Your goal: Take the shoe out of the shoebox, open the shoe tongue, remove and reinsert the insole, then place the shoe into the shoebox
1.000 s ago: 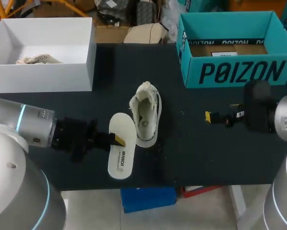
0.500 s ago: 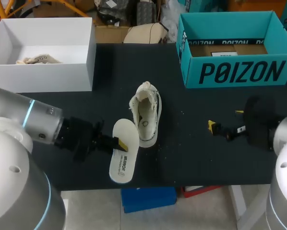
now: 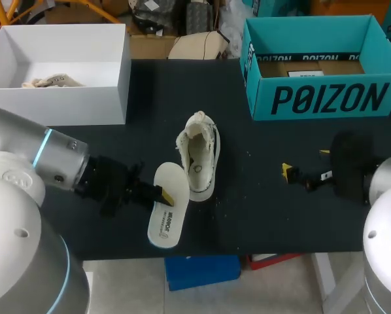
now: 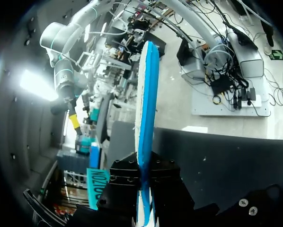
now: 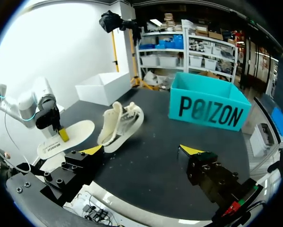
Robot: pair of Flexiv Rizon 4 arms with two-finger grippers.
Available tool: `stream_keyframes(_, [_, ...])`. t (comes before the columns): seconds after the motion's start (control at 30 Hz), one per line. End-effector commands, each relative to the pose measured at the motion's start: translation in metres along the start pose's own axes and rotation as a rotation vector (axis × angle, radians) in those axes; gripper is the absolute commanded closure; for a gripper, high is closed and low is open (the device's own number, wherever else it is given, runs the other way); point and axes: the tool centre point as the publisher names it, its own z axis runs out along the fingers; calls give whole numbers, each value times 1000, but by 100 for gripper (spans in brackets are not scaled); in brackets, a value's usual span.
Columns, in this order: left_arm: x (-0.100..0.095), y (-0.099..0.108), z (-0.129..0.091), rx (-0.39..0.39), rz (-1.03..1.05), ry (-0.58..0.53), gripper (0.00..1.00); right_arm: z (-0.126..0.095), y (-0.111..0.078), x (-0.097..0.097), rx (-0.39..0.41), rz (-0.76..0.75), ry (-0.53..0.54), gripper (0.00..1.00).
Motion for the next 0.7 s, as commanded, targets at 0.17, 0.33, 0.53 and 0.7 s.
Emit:
stream_keyframes(0.17, [-6, 6, 2, 236, -36, 1, 100, 1, -1, 1, -1, 0, -3, 0])
stream_keyframes(0.33, [-16, 13, 6, 375, -40, 97, 100, 1, -1, 1, -1, 0, -3, 0])
stream_keyframes(0.53, [-19, 23, 11, 427, -50, 170, 100, 1, -1, 1, -1, 0, -3, 0])
stream_keyframes(0.7, [-16, 33, 16, 394, -71, 219, 100, 1, -1, 1, -1, 0, -3, 0])
